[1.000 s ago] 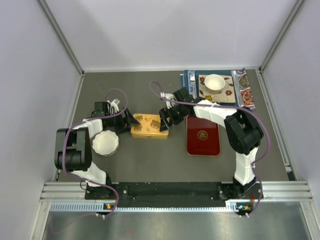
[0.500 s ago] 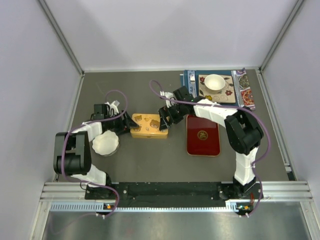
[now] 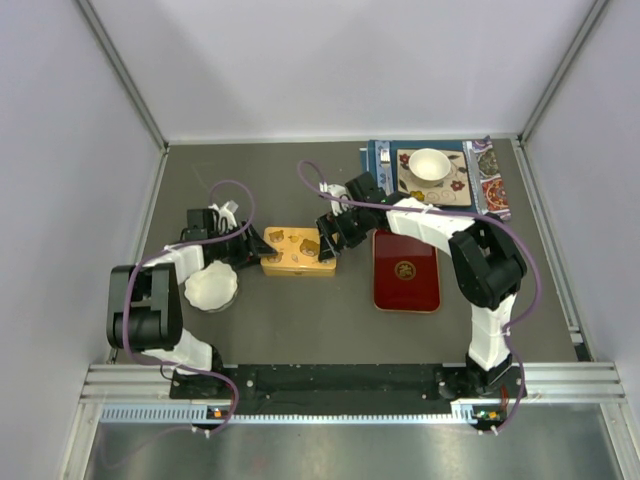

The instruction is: Pack the cookies

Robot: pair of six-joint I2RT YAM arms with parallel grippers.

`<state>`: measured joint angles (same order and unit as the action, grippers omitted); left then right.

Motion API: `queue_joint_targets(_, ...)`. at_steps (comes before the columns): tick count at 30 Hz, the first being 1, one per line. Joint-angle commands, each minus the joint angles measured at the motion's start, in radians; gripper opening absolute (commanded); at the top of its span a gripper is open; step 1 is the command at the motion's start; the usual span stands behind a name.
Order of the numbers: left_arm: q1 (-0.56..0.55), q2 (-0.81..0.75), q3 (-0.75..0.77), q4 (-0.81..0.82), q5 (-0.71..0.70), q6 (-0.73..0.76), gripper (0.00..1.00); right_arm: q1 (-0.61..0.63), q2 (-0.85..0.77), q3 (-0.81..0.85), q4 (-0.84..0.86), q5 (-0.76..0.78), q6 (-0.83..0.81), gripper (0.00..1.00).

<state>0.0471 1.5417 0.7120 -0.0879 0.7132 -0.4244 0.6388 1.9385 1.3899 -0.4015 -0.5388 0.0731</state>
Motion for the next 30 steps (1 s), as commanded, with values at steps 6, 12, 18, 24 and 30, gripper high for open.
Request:
queue_joint_targets(6,-0.009,-0.019,-0.022,0.048,0.006,-0.002,0.59,0.027,-0.052,0.061,0.024,-0.047,-0.006,0.84)
queue_joint_targets(12,-0.007,-0.029,-0.026,0.047,-0.003,-0.002,0.71,0.029,-0.068,0.061,0.023,-0.047,-0.006,0.84)
queue_joint_targets(18,-0.009,-0.038,-0.031,0.048,-0.009,-0.001,0.75,0.033,-0.079,0.061,0.021,-0.043,-0.009,0.84)
queue_joint_targets(24,-0.009,-0.037,-0.032,0.048,-0.012,-0.001,0.72,0.033,-0.085,0.061,0.020,-0.038,-0.010,0.84)
queue_joint_targets(30,-0.009,-0.037,-0.032,0.051,-0.009,-0.004,0.68,0.036,-0.073,0.066,0.016,-0.033,-0.013,0.84)
